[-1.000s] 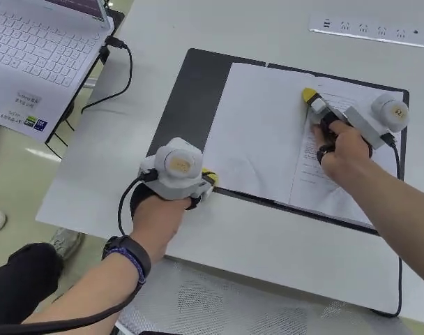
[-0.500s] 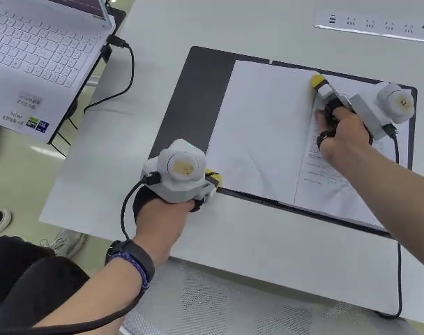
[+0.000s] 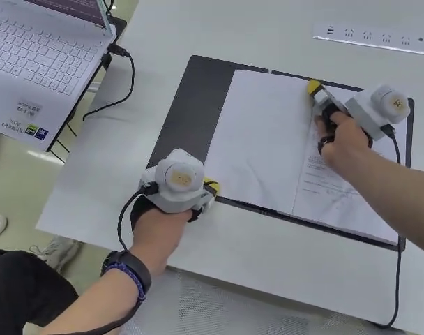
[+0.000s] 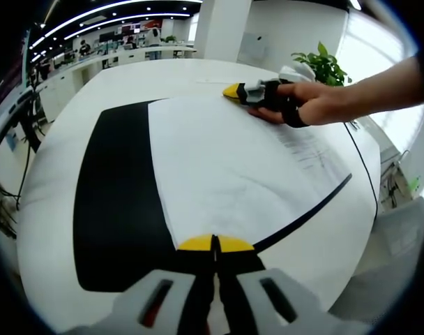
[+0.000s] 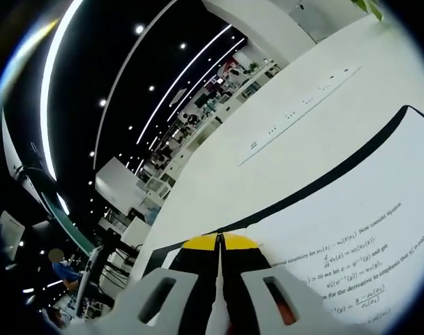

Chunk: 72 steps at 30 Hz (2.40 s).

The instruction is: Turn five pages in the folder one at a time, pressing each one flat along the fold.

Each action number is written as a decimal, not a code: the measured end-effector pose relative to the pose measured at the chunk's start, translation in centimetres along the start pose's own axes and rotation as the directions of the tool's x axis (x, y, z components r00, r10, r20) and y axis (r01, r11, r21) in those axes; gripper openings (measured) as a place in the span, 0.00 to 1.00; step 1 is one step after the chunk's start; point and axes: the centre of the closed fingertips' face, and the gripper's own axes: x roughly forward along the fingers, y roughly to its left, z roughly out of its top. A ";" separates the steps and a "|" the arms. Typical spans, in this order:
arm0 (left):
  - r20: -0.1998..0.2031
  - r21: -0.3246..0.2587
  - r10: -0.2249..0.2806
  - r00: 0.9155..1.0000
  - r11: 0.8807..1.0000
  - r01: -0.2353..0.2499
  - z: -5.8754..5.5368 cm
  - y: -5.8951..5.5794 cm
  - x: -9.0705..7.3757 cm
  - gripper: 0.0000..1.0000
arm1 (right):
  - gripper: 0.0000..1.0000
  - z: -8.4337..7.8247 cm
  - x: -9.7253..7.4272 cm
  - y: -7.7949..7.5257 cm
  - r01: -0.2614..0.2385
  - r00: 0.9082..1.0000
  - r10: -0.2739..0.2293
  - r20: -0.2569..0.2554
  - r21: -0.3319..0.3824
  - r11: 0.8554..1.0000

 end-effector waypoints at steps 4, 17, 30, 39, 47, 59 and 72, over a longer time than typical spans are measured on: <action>0.002 -0.001 0.000 1.000 1.000 0.000 0.0 0.0 0.0 0.00 | 0.00 -0.8 -1.4 0.7 -0.015 1.000 0.015 0.004 -0.003 1.000; 0.005 -0.006 0.015 1.000 1.000 -0.015 0.0 0.0 0.1 0.00 | 0.00 -2.9 -4.2 1.7 -0.040 0.999 0.040 0.007 -0.030 0.999; 0.018 -0.016 0.019 1.000 1.000 -0.019 0.0 0.0 0.1 0.00 | 0.00 -3.9 -5.8 1.5 -0.044 0.999 0.044 0.004 -0.024 0.999; 0.028 -0.037 0.017 0.999 0.999 -0.016 0.0 0.1 0.0 0.00 | 0.00 -5.0 -7.5 1.8 -0.026 1.000 0.026 0.010 -0.002 1.000; 0.037 -0.033 0.019 0.999 0.999 -0.018 0.0 0.0 0.0 0.00 | 0.00 -5.8 -8.6 1.8 -0.012 1.000 0.012 0.012 0.004 1.000; 0.039 -0.020 0.015 0.999 1.000 -0.014 0.1 -0.1 0.1 0.00 | 0.00 -6.8 -10.0 1.1 0.002 1.000 -0.002 0.008 -0.006 1.000; 0.034 0.011 -0.002 0.999 1.000 0.002 0.0 -0.1 0.1 0.00 | 0.00 -8.8 -12.1 1.0 0.001 1.000 -0.001 -0.017 -0.031 1.000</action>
